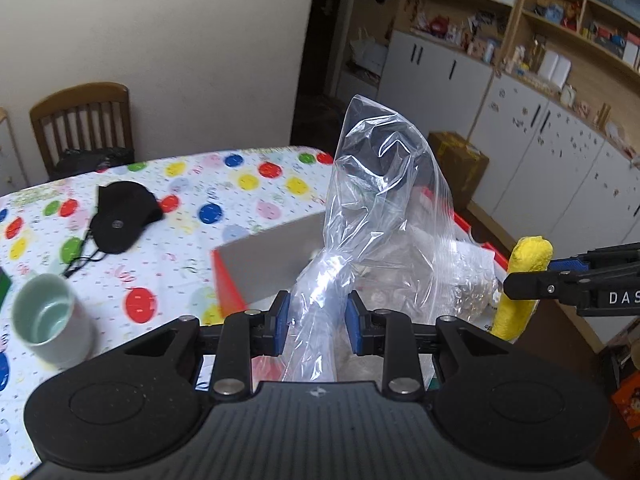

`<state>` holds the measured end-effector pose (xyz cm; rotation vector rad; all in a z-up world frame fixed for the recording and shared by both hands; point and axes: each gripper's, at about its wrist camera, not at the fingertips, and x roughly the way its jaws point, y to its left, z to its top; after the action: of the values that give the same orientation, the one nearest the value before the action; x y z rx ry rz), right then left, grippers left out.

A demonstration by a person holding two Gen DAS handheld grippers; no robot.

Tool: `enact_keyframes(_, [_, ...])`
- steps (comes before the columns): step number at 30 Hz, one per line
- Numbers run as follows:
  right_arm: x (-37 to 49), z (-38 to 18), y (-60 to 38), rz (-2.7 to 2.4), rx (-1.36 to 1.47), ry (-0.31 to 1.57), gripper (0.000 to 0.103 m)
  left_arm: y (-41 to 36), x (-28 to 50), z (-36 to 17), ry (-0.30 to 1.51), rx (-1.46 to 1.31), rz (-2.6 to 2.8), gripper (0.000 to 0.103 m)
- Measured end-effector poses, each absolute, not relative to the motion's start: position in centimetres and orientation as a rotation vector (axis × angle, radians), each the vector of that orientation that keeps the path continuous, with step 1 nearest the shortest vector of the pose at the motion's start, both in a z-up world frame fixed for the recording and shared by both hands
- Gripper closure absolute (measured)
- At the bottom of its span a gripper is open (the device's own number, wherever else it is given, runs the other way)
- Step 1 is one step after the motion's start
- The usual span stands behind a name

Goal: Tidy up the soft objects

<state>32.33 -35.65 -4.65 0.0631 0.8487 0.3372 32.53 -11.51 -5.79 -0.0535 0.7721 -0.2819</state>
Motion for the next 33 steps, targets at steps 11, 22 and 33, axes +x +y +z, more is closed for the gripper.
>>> enact_keyframes(11, [35.0,-7.7,-36.0,0.295,0.03,0.907,0.066,-15.8,36.5,-9.7,0.878,0.059,-0.306,0.075])
enact_keyframes(22, [37.4,-10.0,-35.9,0.257,0.04,0.936,0.066,-17.3,38.4,-12.0,0.962,0.116,-0.318,0.075])
enact_keyframes(33, [37.3,-10.0,-36.4,0.265,0.041,0.933,0.064,-18.5,38.9,-12.9,1.005,0.179,-0.307,0.074])
